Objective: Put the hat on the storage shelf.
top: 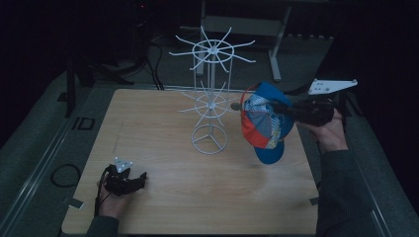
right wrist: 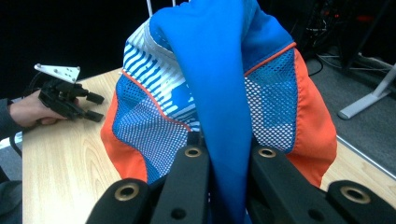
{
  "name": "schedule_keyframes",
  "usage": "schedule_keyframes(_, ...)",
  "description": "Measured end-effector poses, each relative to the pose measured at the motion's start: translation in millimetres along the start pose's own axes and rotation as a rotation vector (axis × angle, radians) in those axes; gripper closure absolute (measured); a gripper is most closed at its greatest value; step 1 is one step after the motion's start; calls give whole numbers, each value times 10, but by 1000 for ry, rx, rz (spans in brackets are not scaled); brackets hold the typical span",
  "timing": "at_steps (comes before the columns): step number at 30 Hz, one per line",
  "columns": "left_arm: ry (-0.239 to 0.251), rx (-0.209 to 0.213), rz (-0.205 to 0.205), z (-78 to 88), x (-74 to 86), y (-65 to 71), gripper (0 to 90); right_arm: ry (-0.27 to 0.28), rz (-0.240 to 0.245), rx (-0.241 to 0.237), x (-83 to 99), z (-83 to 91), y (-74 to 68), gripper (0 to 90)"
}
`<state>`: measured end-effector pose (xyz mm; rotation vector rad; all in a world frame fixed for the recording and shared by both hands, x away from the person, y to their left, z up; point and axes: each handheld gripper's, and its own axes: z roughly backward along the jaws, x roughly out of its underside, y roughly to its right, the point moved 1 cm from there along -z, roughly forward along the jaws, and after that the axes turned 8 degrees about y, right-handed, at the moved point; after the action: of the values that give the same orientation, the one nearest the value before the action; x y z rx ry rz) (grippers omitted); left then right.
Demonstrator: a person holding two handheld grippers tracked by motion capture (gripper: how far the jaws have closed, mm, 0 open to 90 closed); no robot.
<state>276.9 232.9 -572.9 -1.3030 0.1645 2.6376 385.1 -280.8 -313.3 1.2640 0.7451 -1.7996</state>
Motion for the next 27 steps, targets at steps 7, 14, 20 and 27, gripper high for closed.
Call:
schedule_keyframes(7, 1, 0, 0, 0, 0, 0, 269, 35, -15, -17, -58, -1, -6, 888)
schedule_keyframes(14, 1, -1, 1, 0, 1, 1, 269, 51, -19, -18, -127, 8, -25, 888)
schedule_keyframes(20, 2, 0, 1, -2, 1, 3, 267, 79, -25, -25, -175, 36, -36, 889)
schedule_keyframes(27, 2, 0, 0, -3, 1, 3, 267, 94, -30, -17, -230, 63, -31, 889)
